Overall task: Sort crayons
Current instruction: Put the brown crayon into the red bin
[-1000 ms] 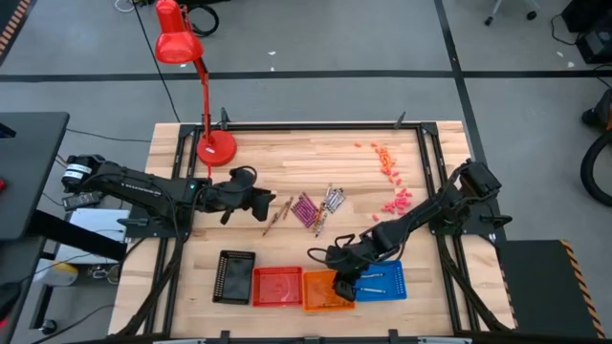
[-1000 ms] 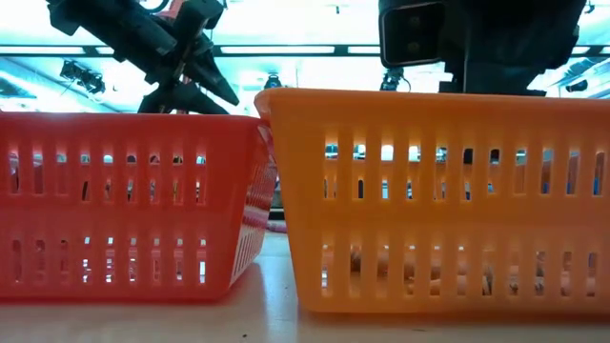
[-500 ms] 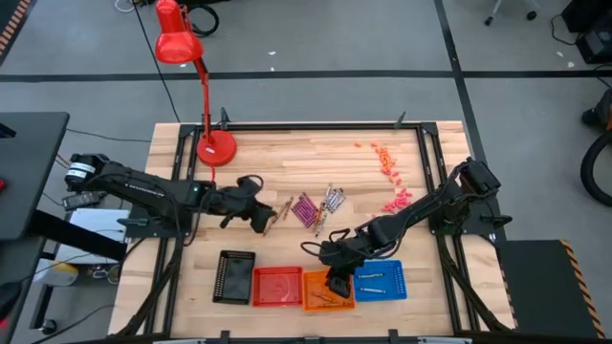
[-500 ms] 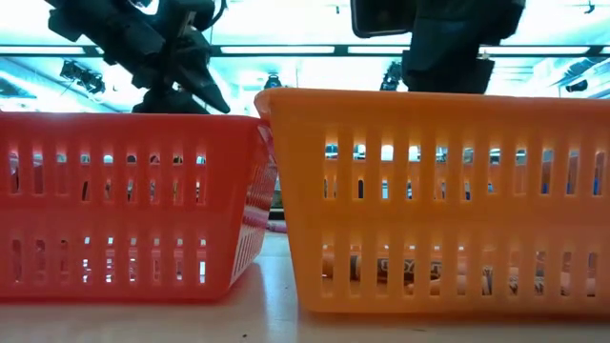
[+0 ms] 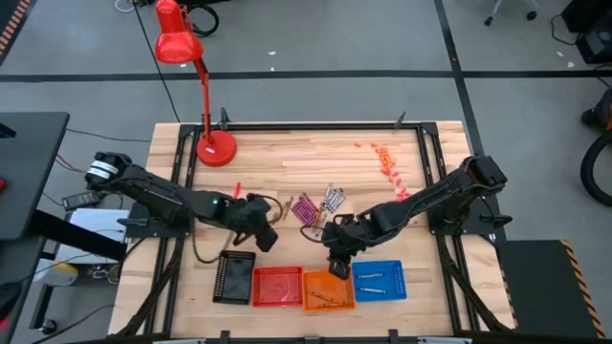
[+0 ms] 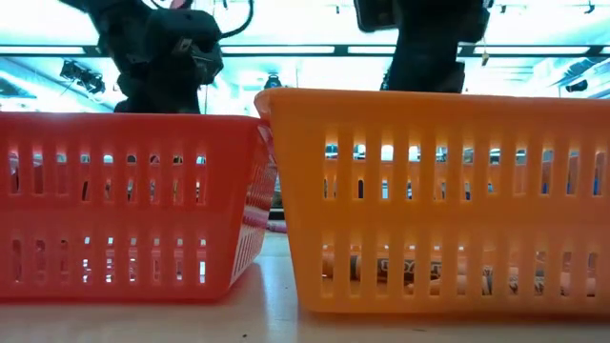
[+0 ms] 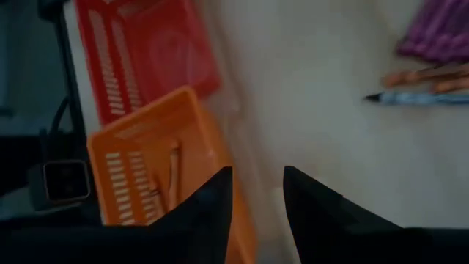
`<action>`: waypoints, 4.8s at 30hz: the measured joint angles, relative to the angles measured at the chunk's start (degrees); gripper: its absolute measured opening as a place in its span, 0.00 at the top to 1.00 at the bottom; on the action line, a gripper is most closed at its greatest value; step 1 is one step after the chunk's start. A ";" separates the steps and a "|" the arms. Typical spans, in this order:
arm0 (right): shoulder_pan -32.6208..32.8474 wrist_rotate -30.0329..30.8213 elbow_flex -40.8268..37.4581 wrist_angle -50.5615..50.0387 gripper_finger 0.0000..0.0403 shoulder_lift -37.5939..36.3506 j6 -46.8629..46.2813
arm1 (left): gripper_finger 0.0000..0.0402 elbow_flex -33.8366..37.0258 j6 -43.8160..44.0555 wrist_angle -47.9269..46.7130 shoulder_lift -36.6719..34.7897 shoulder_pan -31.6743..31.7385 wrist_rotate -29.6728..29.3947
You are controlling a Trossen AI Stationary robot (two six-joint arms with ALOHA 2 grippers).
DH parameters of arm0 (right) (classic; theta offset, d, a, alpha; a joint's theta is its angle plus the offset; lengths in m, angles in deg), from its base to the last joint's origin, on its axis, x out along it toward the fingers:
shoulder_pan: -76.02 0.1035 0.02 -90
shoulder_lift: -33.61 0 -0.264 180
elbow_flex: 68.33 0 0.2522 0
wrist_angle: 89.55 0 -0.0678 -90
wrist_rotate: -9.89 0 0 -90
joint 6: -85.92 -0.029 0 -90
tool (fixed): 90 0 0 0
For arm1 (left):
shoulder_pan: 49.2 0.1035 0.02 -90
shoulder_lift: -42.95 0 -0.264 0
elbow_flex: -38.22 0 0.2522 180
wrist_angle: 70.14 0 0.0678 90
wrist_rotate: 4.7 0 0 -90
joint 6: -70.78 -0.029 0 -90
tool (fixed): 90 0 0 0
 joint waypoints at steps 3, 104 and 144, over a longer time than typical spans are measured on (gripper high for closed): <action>-0.04 3.98 0.00 -1.63 0.69 -2.21 0.07 | 0.66 -3.61 -0.07 -5.46 3.74 1.01 -0.03; -1.53 18.24 -1.04 -0.51 0.69 -9.76 3.50 | 0.92 -7.66 -7.66 11.98 5.64 -5.63 27.52; -1.87 15.21 -1.09 0.18 0.69 -9.76 3.05 | 0.65 -7.68 -12.42 15.22 10.76 -2.14 35.44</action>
